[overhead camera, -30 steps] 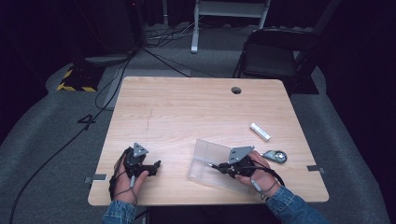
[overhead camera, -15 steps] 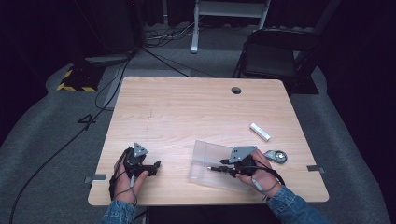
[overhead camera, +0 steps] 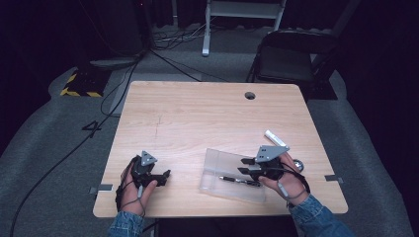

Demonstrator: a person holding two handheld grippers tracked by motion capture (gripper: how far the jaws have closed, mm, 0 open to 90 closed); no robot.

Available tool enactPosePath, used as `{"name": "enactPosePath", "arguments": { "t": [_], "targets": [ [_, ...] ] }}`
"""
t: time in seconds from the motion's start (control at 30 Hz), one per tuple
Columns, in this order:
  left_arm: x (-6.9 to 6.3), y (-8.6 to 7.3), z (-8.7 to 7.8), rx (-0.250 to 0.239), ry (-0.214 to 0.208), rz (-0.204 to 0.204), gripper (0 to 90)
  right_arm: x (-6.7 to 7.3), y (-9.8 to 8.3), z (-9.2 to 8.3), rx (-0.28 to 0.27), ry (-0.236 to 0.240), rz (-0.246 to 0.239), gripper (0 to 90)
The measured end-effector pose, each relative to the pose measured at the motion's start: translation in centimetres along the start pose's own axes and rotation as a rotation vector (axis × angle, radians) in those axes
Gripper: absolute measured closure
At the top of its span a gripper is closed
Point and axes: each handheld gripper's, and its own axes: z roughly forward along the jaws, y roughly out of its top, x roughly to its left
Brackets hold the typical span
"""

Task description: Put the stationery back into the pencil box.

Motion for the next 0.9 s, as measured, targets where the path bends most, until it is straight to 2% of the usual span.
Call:
{"name": "enactPosePath", "arguments": {
  "t": [0.07,0.23,0.43,0.57,0.63,0.9],
  "targets": [
    [0.0,0.0,0.0,0.0,-0.001,-0.001,15.7,-0.6,0.1,-1.0,-0.024,-0.005,0.033,62.7],
    [0.0,0.1,0.1,0.001,-0.002,0.003,15.2,-1.9,0.0,-3.0,-0.048,-0.071,0.08,61.3],
    [0.0,0.1,0.1,0.005,0.0,0.008,14.5,-3.4,-0.8,-5.0,-0.056,-0.126,0.136,58.5],
    [0.0,0.2,0.2,0.007,-0.006,0.006,14.1,-4.3,-1.3,-6.0,-0.039,-0.162,0.164,54.6],
    [0.0,0.2,0.2,0.006,-0.006,0.007,14.0,-4.5,-1.5,-6.1,-0.031,-0.164,0.174,53.6],
    [0.0,0.3,0.3,0.005,-0.007,0.006,14.0,-5.8,-2.9,-7.2,0.038,-0.215,0.216,46.6]
  ]
}}
